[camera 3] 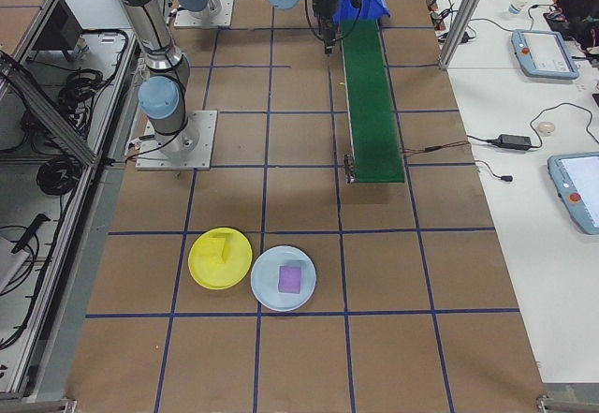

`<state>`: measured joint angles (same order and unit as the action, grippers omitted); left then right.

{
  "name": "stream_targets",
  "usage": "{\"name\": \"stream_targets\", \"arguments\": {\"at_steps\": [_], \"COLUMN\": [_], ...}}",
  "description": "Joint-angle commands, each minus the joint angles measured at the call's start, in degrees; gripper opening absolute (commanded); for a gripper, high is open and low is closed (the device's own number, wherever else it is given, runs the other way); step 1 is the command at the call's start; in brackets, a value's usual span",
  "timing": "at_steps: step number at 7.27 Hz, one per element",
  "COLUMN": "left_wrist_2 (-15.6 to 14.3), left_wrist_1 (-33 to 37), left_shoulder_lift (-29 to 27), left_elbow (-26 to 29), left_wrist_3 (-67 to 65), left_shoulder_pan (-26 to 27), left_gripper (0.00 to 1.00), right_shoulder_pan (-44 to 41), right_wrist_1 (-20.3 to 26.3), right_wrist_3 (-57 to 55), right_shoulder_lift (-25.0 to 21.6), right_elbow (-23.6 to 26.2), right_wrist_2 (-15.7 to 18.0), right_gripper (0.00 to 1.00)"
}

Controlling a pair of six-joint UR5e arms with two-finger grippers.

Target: Move block left to right into plate

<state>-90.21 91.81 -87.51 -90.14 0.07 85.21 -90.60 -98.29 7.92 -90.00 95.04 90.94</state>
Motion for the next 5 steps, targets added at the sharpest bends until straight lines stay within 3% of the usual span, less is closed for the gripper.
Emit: {"name": "stream_targets", "arguments": {"at_steps": [1,5], "left_wrist_2": [0.0,-0.1], "left_wrist_1": [1.3,2.0], "left_shoulder_lift": [-0.4,-1.4], "left_elbow": [0.4,2.2], "left_wrist_3": [2.0,2.0], "left_shoulder_pan": [-0.8,-0.5], "left_gripper": [1.0,1.0], "right_shoulder_pan": [0.1,0.2], "right_wrist_1": [1.1,1.9], "right_wrist_3": [0.0,0.2], "right_shoulder_lift": [-0.6,-1.0], "right_elbow": [0.3,0.1], "right_wrist_2": [0.6,1.8], "right_gripper": [1.0,1.0]}}
